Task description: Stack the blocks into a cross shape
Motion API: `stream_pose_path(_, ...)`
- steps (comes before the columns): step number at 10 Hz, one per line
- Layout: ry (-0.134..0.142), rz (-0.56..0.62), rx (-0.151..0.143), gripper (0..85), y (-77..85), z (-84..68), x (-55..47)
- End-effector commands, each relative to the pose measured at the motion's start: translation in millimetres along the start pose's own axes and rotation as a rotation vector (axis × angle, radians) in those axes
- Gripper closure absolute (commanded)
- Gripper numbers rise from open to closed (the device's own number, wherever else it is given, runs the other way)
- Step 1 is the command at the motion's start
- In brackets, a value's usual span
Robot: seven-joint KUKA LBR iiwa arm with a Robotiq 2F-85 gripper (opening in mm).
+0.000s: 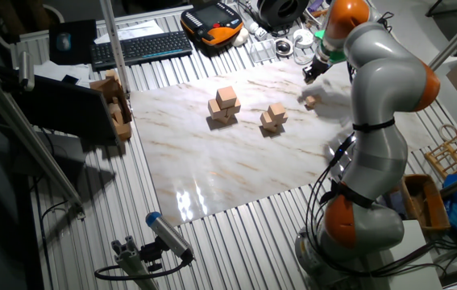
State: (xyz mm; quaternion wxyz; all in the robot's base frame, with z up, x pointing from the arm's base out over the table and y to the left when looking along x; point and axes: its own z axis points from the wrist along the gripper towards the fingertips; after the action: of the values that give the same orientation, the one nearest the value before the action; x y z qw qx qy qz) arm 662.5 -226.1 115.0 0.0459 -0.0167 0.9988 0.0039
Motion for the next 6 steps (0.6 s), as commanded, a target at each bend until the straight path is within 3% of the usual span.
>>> stream_pose_path(1, -0.008, 0.025, 0.009, 85.0, -0.3, 0.1, 0.1)
stream_pose_path(4, -0.011, 0.101, 0.030, 85.0, -0.3, 0.1, 0.1)
stream_pose_path(6, 0.003, 0.096, 0.055, 85.0, -0.3, 0.1, 0.1)
